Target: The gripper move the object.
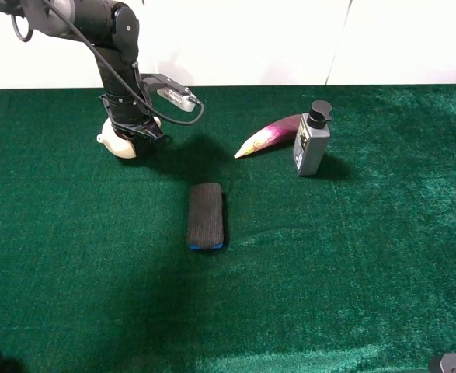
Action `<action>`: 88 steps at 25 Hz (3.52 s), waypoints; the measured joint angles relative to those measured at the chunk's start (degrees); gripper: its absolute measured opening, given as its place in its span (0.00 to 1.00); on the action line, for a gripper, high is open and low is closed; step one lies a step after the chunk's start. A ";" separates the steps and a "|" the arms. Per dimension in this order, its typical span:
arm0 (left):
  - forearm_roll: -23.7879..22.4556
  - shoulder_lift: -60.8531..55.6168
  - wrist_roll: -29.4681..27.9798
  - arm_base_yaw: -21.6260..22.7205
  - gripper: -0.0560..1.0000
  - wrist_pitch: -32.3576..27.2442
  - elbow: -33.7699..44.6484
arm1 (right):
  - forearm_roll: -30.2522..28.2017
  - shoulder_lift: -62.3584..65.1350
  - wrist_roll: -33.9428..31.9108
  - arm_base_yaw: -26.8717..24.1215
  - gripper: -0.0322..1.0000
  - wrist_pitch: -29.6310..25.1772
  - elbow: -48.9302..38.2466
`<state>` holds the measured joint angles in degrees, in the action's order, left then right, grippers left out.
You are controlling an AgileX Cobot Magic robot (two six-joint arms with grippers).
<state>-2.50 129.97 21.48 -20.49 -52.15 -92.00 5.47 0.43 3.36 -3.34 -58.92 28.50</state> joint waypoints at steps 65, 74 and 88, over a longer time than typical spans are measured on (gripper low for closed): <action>-0.02 -10.11 -12.28 -13.02 0.12 -14.46 -13.11 | 0.00 0.00 0.00 0.00 0.70 0.00 0.00; -0.02 -10.11 -14.82 -19.99 0.12 -14.46 -13.11 | 0.08 0.00 0.00 0.00 0.70 0.00 0.00; 1.98 -10.06 -17.22 -30.14 0.12 -14.46 -13.11 | 0.08 0.00 0.00 0.00 0.70 0.00 0.00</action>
<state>-0.52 119.91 4.27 -50.62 -66.62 -105.10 5.54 0.43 3.36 -3.34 -58.92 28.50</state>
